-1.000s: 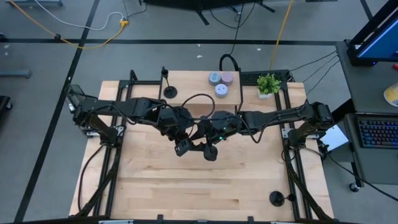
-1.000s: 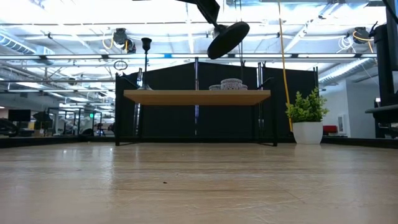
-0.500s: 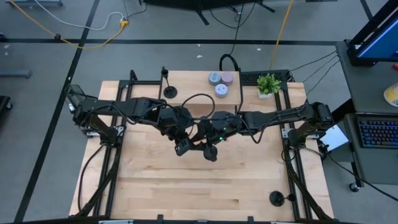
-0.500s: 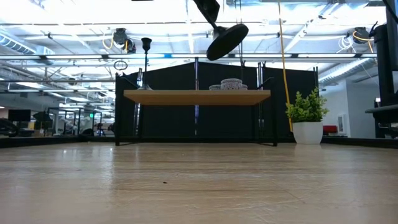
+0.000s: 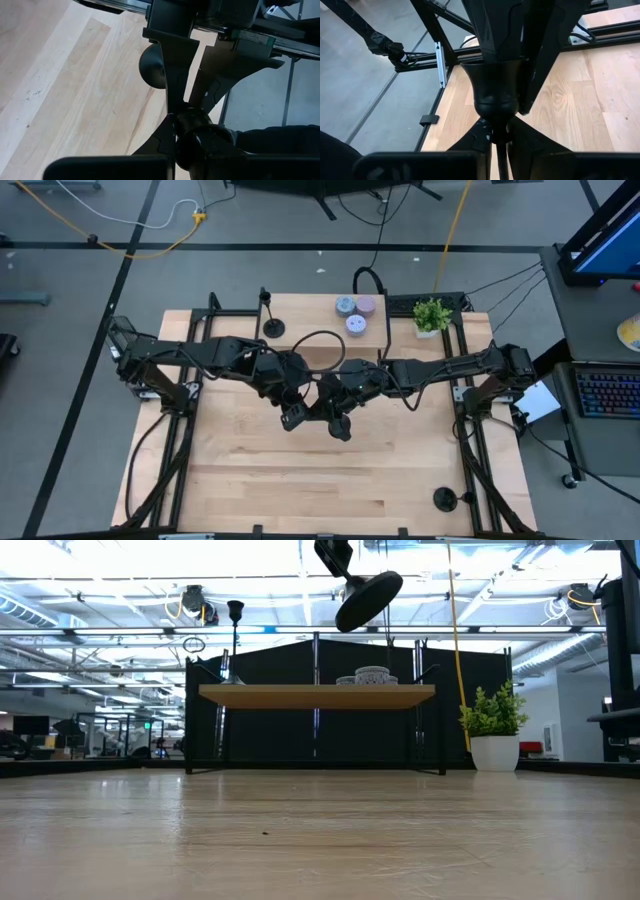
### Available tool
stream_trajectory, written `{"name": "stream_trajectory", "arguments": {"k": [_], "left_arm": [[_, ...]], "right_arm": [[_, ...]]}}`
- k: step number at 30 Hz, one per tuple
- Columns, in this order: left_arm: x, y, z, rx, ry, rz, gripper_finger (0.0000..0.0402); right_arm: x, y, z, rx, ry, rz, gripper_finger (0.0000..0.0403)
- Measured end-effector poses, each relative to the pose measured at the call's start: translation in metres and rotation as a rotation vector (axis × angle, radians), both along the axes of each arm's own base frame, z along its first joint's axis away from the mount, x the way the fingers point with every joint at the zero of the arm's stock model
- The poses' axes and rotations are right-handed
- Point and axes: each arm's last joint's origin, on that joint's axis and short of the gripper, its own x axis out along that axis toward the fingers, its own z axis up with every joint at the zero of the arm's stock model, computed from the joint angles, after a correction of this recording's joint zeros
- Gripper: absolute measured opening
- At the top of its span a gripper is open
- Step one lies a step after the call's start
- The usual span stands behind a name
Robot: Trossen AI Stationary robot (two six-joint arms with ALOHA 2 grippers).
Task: Pick & Place candle stick holders
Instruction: Put the top black candle holder on the shelf
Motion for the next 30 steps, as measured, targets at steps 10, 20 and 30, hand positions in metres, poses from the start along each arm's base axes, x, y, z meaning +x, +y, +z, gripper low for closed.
{"name": "stream_trajectory", "arguments": {"k": [10, 20, 30], "left_arm": [[0.0000, -0.0001, 0.0000, 0.000, 0.000, 0.003, 0.0025], [0.0003, -0.0001, 0.0002, 0.004, -0.004, 0.005, 0.0048], [0.0007, 0.0002, 0.0005, 0.002, -0.008, 0.010, 0.0086]], "right_arm": [[0.0001, 0.0000, 0.0002, -0.001, -0.002, 0.000, 0.0027], [0.0001, -0.0002, 0.0002, -0.005, -0.004, 0.001, 0.0026], [-0.0013, -0.0001, 0.0022, -0.003, -0.008, 0.004, 0.0026]]}}
